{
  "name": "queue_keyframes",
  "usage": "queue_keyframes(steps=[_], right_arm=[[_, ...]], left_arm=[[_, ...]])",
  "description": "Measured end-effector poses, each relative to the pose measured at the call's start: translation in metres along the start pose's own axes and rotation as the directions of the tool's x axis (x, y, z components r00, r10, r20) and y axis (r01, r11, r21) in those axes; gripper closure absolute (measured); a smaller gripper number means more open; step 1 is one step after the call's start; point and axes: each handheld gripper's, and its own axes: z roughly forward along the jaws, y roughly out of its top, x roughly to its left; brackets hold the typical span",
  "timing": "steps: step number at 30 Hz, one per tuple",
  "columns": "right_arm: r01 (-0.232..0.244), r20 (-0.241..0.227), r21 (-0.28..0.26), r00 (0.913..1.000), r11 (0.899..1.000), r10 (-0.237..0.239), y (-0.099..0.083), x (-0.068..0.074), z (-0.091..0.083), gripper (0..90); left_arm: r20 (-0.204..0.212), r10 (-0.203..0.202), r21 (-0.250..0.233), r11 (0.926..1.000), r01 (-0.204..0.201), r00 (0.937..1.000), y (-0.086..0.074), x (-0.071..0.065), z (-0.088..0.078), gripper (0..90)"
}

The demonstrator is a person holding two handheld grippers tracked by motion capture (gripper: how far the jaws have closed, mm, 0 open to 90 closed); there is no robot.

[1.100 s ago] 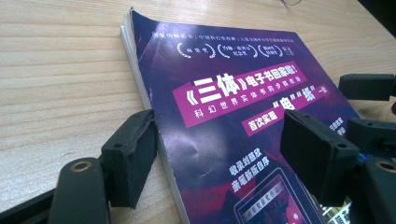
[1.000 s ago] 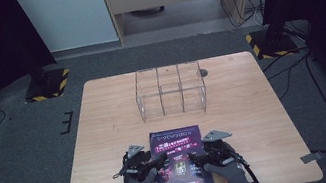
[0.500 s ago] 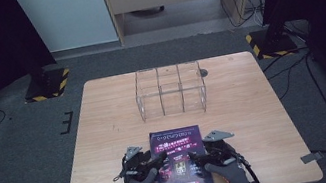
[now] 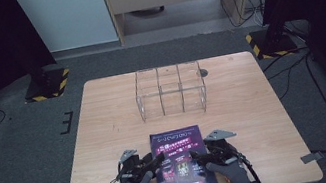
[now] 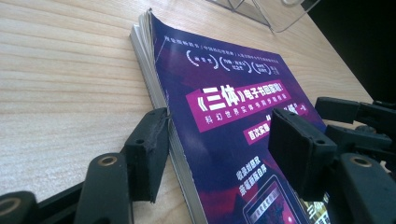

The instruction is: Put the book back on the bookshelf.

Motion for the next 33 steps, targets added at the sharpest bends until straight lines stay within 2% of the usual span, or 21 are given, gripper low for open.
queue_keyframes(steps=[3, 4, 5, 8, 11, 12, 13, 14, 15, 16, 17, 18, 19, 20, 24, 25, 29, 32, 33], right_arm=[[0.001, 0.004, 0.0, 1.0, 1.0, -0.001, 0.0, 0.0, 0.0, 25.3], [-0.001, 0.012, 0.003, 0.9999, 1.0, 0.001, 0.0, 0.0, 0.0, 25.9], [-0.001, 0.012, 0.003, 0.9999, 1.0, 0.001, 0.0, 0.0, 0.0, 25.9], [-0.002, 0.014, 0.002, 0.9999, 1.0, 0.002, 0.0, 0.0, -0.001, 26.5], [-0.001, 0.014, 0.002, 0.9999, 1.0, 0.001, 0.0, 0.0, -0.001, 26.6], [0.0, 0.013, 0.002, 0.9999, 1.0, 0.0, 0.0, 0.0, -0.001, 26.6], [0.0, 0.013, 0.002, 0.9999, 1.0, 0.0, 0.0, 0.0, -0.001, 26.6], [0.003, 0.012, 0.002, 0.9999, 1.0, -0.003, 0.0, 0.0, -0.001, 26.8], [0.0, 0.01, 0.0, 1.0, 1.0, 0.0, 0.0, 0.0, -0.001, 27.1], [-0.002, 0.008, -0.001, 1.0, 1.0, 0.002, 0.0, 0.0, -0.001, 27.3], [0.001, 0.005, 0.001, 1.0, 1.0, -0.001, 0.0, 0.0, -0.001, 27.5], [0.001, 0.005, 0.001, 1.0, 1.0, -0.001, 0.0, 0.0, -0.001, 27.5], [0.004, 0.003, 0.004, 1.0, 1.0, -0.004, 0.0, 0.0, -0.001, 27.6], [0.005, 0.001, 0.004, 1.0, 1.0, -0.005, 0.0, 0.0, -0.001, 27.9], [0.002, -0.001, 0.001, 1.0, 1.0, -0.002, 0.0, -0.001, -0.001, 28.0], [0.005, -0.004, 0.004, 1.0, 1.0, -0.005, 0.0, -0.001, -0.001, 28.2], [0.008, -0.007, 0.006, 0.9999, 1.0, -0.008, 0.0, -0.001, -0.001, 28.2], [0.004, -0.007, 0.006, 1.0, 1.0, -0.004, 0.0, -0.001, -0.001, 28.3], [0.004, -0.007, 0.006, 1.0, 1.0, -0.004, 0.0, -0.001, -0.001, 28.3]], left_arm=[[0.011, -0.009, -0.004, 0.9999, 0.009, 0.9999, -0.001, 0.0, 0.0, 38.0], [0.036, -0.033, -0.004, 0.9994, 0.034, 0.9988, -0.001, 0.003, -0.001, 38.1], [0.036, -0.033, -0.004, 0.9994, 0.034, 0.9988, -0.001, 0.003, -0.001, 38.2], [0.066, -0.074, -0.01, 0.9971, 0.075, 0.9951, -0.001, 0.007, -0.003, 39.6], [0.064, -0.06, -0.015, 0.998, 0.061, 0.9962, -0.001, 0.005, -0.003, 38.8], [0.069, -0.066, -0.018, 0.9976, 0.067, 0.9955, -0.001, 0.004, -0.002, 38.9], [0.101, -0.068, -0.018, 0.9973, 0.071, 0.9925, -0.001, 0.003, -0.001, 39.0], [0.101, -0.068, -0.018, 0.9973, 0.071, 0.9925, -0.001, 0.003, -0.001, 39.7], [0.15, -0.082, -0.012, 0.9963, 0.085, 0.9852, -0.002, -0.001, 0.001, 40.0], [0.142, -0.056, -0.004, 0.9983, 0.057, 0.9883, -0.003, -0.005, 0.002, 39.9], [0.142, -0.056, -0.004, 0.9983, 0.057, 0.9883, -0.003, -0.005, 0.002, 39.6], [0.127, -0.022, -0.001, 0.9998, 0.022, 0.9917, -0.004, -0.009, 0.004, 39.6], [0.071, 0.062, 0.026, 0.9976, -0.064, 0.9956, -0.004, -0.015, 0.007, 36.8], [0.062, 0.084, 0.036, 0.9956, -0.086, 0.9946, -0.003, -0.016, 0.008, 36.4], [0.052, 0.113, 0.065, 0.9911, -0.116, 0.9922, -0.001, -0.015, 0.01, 35.3], [0.046, 0.15, 0.072, 0.9856, -0.153, 0.9876, 0.001, -0.015, 0.012, 34.7], [0.055, 0.164, 0.075, 0.983, -0.168, 0.9849, 0.008, -0.011, 0.016, 31.2], [0.095, 0.118, 0.079, 0.9889, -0.126, 0.9884, 0.011, -0.007, 0.018, 30.6], [0.095, 0.117, 0.077, 0.9892, -0.124, 0.9886, 0.011, -0.008, 0.019, 30.6]])
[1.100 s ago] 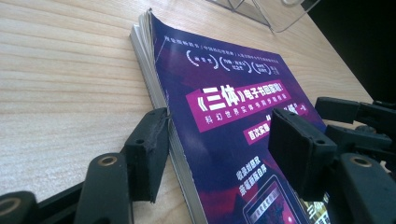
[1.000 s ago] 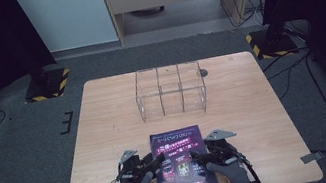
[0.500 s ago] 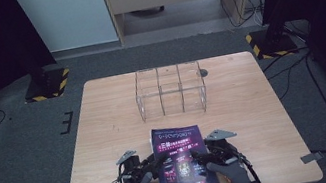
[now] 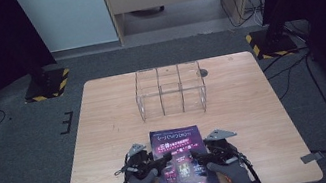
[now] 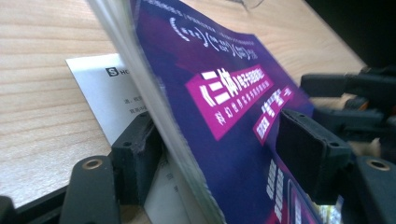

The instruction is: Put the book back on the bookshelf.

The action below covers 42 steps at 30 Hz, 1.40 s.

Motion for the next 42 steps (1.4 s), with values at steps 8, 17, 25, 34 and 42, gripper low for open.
queue_keyframes(steps=[8, 17, 25, 34, 42], right_arm=[[0.009, -0.006, 0.0, 0.9999, 1.0, -0.009, 0.0, 0.0, 0.0, 28.4], [-0.004, -0.002, -0.005, 1.0, 1.0, 0.004, 0.0, -0.001, 0.0, 27.6], [0.003, 0.0, 0.001, 1.0, 1.0, -0.003, 0.0, -0.003, -0.001, 27.6], [-0.011, -0.023, -0.019, 0.9997, 1.0, 0.011, 0.004, -0.01, -0.009, 26.1], [-0.029, -0.035, -0.016, 0.999, 0.999, 0.029, 0.005, -0.018, -0.013, 25.3]], left_arm=[[-0.019, 0.043, 0.059, 0.9974, -0.042, 0.9989, -0.006, -0.018, -0.002, 30.4], [-0.046, 0.017, 0.063, 0.9979, -0.014, 0.9988, -0.002, -0.02, 0.001, 35.8], [-0.122, 0.052, 0.07, 0.9966, -0.044, 0.9912, 0.002, -0.027, -0.001, 47.5], [-0.134, 0.068, 0.045, 0.997, -0.062, 0.9887, 0.006, -0.029, -0.01, 60.9], [-0.105, 0.07, 0.012, 0.9975, -0.069, 0.992, 0.011, -0.032, -0.015, 70.2]])
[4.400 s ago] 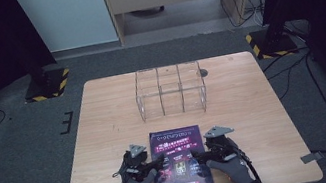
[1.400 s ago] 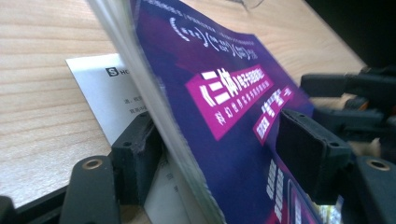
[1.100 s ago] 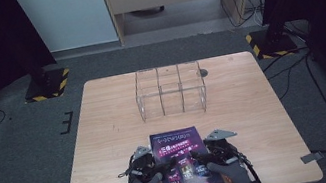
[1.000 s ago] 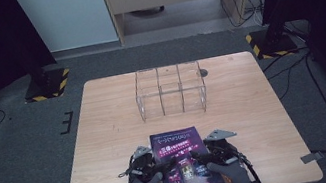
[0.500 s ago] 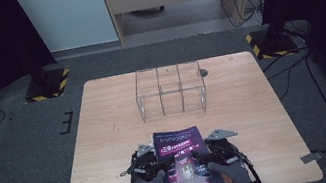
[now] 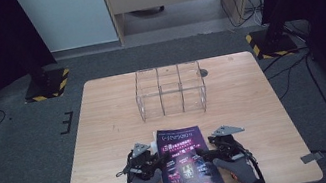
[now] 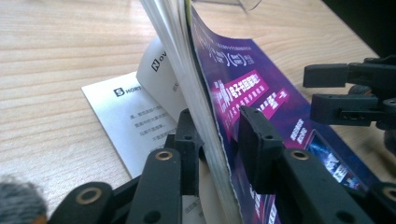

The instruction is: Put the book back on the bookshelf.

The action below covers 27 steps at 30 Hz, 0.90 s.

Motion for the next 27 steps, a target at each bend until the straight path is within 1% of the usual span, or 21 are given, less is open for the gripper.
queue_keyframes(steps=[1, 2, 3, 5, 7, 11, 12, 13, 14, 15, 17, 18, 19, 20, 21, 22, 23, 24, 25, 26, 27], right_arm=[[0.001, -0.005, 0.0, 1.0, 1.0, -0.001, 0.0, -0.001, -0.001, 25.2], [-0.001, -0.005, -0.003, 1.0, 1.0, 0.001, 0.0, -0.001, -0.002, 25.2], [-0.001, -0.005, -0.003, 1.0, 1.0, 0.001, 0.0, -0.001, -0.002, 25.2], [-0.003, -0.01, -0.005, 0.9999, 1.0, 0.003, 0.0, -0.003, -0.003, 25.0], [-0.012, -0.02, -0.016, 0.9997, 1.0, 0.012, 0.0, -0.006, -0.004, 25.0], [-0.018, -0.032, -0.023, 0.9993, 1.0, 0.017, 0.001, -0.007, -0.006, 25.0], [-0.018, -0.036, -0.026, 0.9992, 1.0, 0.017, 0.001, -0.008, -0.006, 25.0], [-0.029, -0.043, -0.022, 0.9987, 0.999, 0.028, 0.001, -0.008, -0.007, 25.0], [-0.029, -0.043, -0.022, 0.9987, 0.999, 0.028, 0.001, -0.008, -0.007, 25.0], [-0.03, -0.043, -0.018, 0.9986, 0.999, 0.029, 0.001, -0.009, -0.007, 25.0], [-0.031, -0.042, -0.011, 0.9986, 0.999, 0.031, 0.0, -0.009, -0.006, 25.0], [-0.031, -0.042, -0.011, 0.9986, 0.999, 0.031, 0.0, -0.009, -0.006, 25.0], [-0.026, -0.039, 0.002, 0.9989, 1.0, 0.026, 0.0, -0.009, -0.004, 25.0], [-0.031, -0.038, 0.012, 0.9988, 0.999, 0.031, -0.001, -0.008, -0.002, 25.0], [-0.031, -0.038, 0.012, 0.9988, 0.999, 0.031, -0.001, -0.008, -0.002, 25.0], [-0.013, -0.017, 0.035, 0.9998, 0.999, 0.013, -0.002, -0.008, 0.0, 23.2], [-0.013, -0.017, 0.035, 0.9998, 0.999, 0.013, -0.002, -0.008, 0.0, 23.2], [-0.008, -0.011, 0.039, 0.9999, 0.999, 0.008, -0.003, -0.008, 0.0, 23.5], [-0.017, -0.012, 0.04, 0.9998, 0.999, 0.017, -0.003, -0.009, 0.0, 24.3], [-0.026, -0.013, 0.042, 0.9996, 0.999, 0.027, -0.003, -0.009, 0.0, 24.4], [-0.027, -0.012, 0.041, 0.9995, 0.999, 0.028, -0.003, -0.01, 0.0, 24.6]], left_arm=[[0.0, 0.0, 0.0, 1.0, 0.0, 1.0, 0.0, 0.0, 0.0, 71.1], [0.016, -0.003, -0.008, 1.0, 0.003, 0.9999, 0.002, 0.0, -0.002, 71.7], [0.016, -0.003, -0.008, 1.0, 0.003, 0.9999, 0.002, 0.0, -0.002, 72.2], [0.038, -0.012, -0.021, 0.9997, 0.013, 0.9992, 0.004, -0.001, -0.004, 72.7], [0.062, -0.008, -0.034, 0.9994, 0.01, 0.9981, 0.007, -0.002, -0.006, 73.9], [0.07, -0.008, -0.041, 0.9991, 0.011, 0.9975, 0.01, -0.004, -0.008, 74.4], [0.071, -0.009, -0.03, 0.9995, 0.011, 0.9974, 0.012, -0.004, -0.008, 74.4], [0.073, -0.013, -0.012, 0.9998, 0.014, 0.9972, 0.013, -0.003, -0.008, 74.1], [0.071, -0.009, -0.026, 0.9996, 0.011, 0.9974, 0.013, -0.003, -0.008, 74.1], [0.06, -0.004, -0.02, 0.9998, 0.005, 0.9982, 0.013, -0.003, -0.007, 73.3], [0.023, 0.01, -0.008, 0.9999, -0.01, 0.9997, 0.01, -0.001, -0.004, 72.3], [0.012, 0.011, -0.002, 0.9999, -0.011, 0.9999, 0.009, 0.0, -0.002, 72.3], [0.007, 0.008, 0.003, 1.0, -0.008, 0.9999, 0.008, 0.001, 0.0, 71.1], [0.001, 0.025, 0.0, 0.9997, -0.025, 0.9997, 0.007, 0.001, 0.002, 71.7], [0.001, 0.025, 0.0, 0.9997, -0.025, 0.9997, 0.007, 0.001, 0.002, 80.4], [0.033, 0.021, -0.001, 0.9998, -0.021, 0.9992, 0.006, 0.0, 0.003, 80.8], [0.033, 0.021, -0.001, 0.9998, -0.021, 0.9992, 0.006, 0.0, 0.003, 80.7], [0.007, 0.05, 0.007, 0.9987, -0.05, 0.9987, 0.006, -0.003, 0.004, 80.7], [-0.001, 0.057, 0.012, 0.9983, -0.057, 0.9984, 0.005, -0.003, 0.006, 80.6], [-0.014, 0.055, 0.012, 0.9984, -0.055, 0.9984, 0.004, -0.003, 0.007, 80.4], [-0.024, 0.061, 0.02, 0.998, -0.06, 0.9979, 0.003, -0.001, 0.008, 79.7]])
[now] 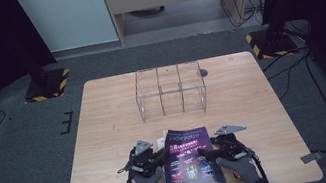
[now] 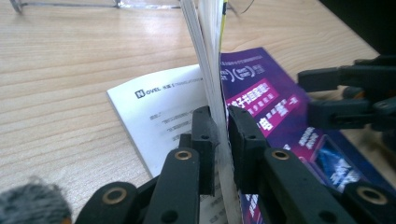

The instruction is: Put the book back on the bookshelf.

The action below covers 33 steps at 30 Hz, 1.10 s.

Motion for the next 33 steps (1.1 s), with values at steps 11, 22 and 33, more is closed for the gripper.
queue_keyframes(steps=[11, 22, 33], right_arm=[[0.021, 0.018, 0.005, 0.9996, 1.0, -0.021, -0.002, 0.004, -0.001, 24.3], [0.022, 0.014, -0.012, 0.9997, 1.0, -0.022, -0.003, 0.003, 0.0, 24.3], [0.02, 0.021, -0.026, 0.9996, 0.999, -0.019, -0.005, 0.003, 0.0, 24.9]], left_arm=[[0.015, -0.027, 0.031, 0.9992, 0.026, 0.9995, -0.008, 0.007, 0.011, 61.4], [0.109, -0.051, 0.056, 0.9974, 0.045, 0.9927, -0.007, 0.005, 0.026, 55.1], [0.058, -0.009, 0.046, 0.9989, 0.007, 0.9983, -0.003, -0.007, 0.024, 79.1]])
